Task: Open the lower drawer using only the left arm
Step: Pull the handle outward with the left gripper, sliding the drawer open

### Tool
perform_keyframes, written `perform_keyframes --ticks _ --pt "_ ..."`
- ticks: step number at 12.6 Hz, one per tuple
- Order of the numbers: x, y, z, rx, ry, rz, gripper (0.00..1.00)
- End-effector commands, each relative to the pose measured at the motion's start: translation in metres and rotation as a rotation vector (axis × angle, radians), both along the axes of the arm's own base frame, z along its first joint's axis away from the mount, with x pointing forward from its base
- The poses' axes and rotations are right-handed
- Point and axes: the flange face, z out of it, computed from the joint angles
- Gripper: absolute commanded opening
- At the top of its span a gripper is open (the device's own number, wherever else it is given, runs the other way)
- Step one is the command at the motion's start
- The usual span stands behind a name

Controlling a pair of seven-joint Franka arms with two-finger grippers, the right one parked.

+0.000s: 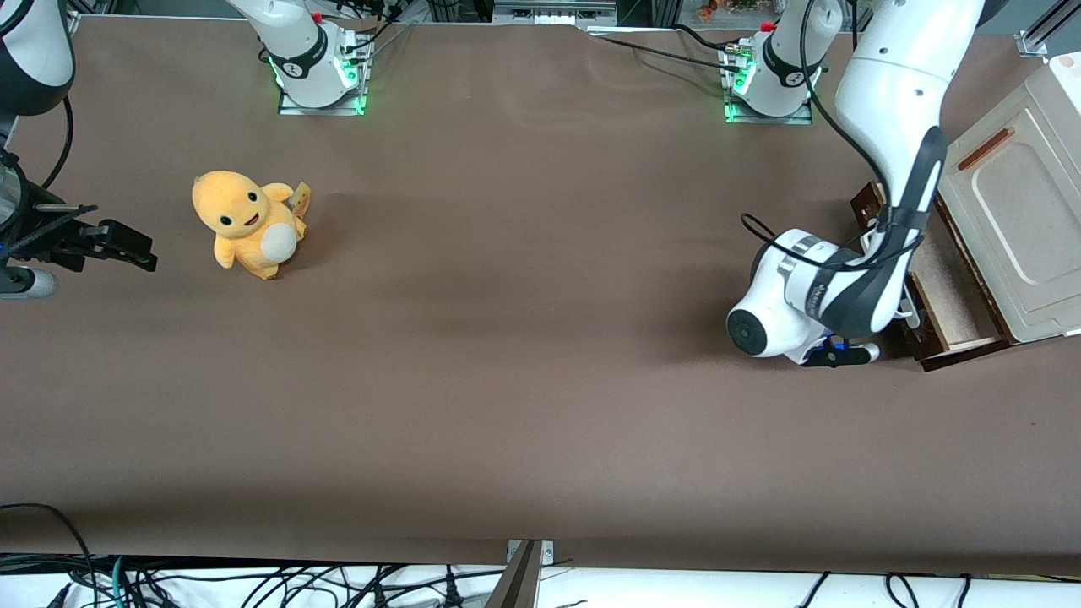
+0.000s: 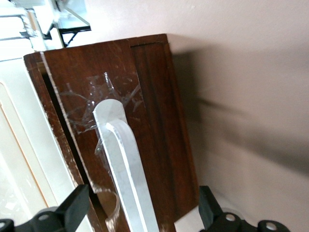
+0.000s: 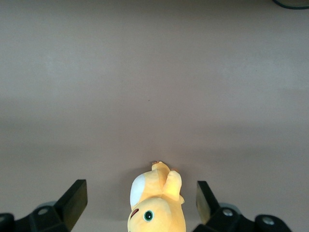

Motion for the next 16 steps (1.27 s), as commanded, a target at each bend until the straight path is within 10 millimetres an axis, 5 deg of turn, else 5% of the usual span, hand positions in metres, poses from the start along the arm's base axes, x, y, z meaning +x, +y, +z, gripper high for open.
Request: perform_keyframes --ticks 1,5,10,14,16 --pt "0.017 -0.021 0.058 -0.253 -0.138 0.044 1.0" --pt "0.032 0.018 0.151 -0.704 -0.315 0.175 1.0" --pt "0.013 0.08 0.239 -0.97 -0.253 -0.12 1.0" --pt "-0.013 0.088 0.305 -1.031 -0.285 -0.272 1.0" --pt "-0.025 0.091 0.319 -1.03 -0.26 -0.291 1.0"
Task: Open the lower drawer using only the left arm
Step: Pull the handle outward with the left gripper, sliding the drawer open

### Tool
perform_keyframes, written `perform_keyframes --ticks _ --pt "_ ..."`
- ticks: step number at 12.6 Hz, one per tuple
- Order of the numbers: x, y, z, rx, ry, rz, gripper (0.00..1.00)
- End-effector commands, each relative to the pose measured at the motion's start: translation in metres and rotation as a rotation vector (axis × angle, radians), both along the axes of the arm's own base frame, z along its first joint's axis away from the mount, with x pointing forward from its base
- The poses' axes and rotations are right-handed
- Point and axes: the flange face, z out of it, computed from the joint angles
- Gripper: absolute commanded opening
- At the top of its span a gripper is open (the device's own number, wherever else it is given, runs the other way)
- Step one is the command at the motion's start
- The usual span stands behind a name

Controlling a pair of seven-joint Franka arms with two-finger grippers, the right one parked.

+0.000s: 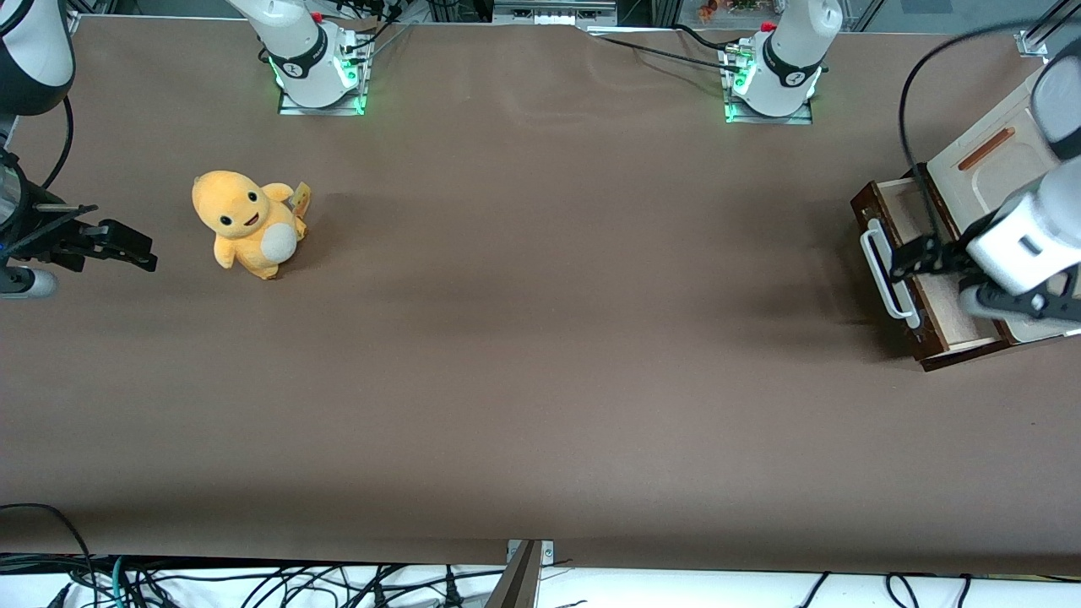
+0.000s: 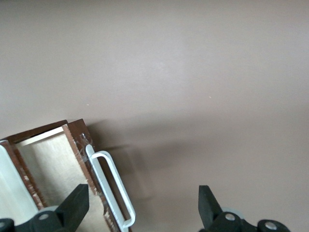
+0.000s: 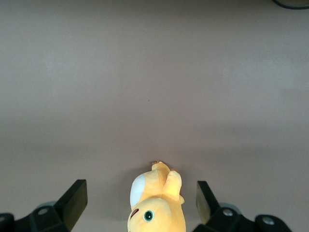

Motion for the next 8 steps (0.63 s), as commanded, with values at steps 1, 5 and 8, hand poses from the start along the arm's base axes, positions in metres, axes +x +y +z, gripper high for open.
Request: perform_keyframes --ticks 1,5,8 --pt "-0.022 0.001 0.014 -0.022 0.01 -0.051 1.0" --pt "-0.032 0.003 0.012 -0.023 0.023 -0.043 1.0" --pt "-0.035 0.005 0.009 -0.006 0.031 -0.047 1.0"
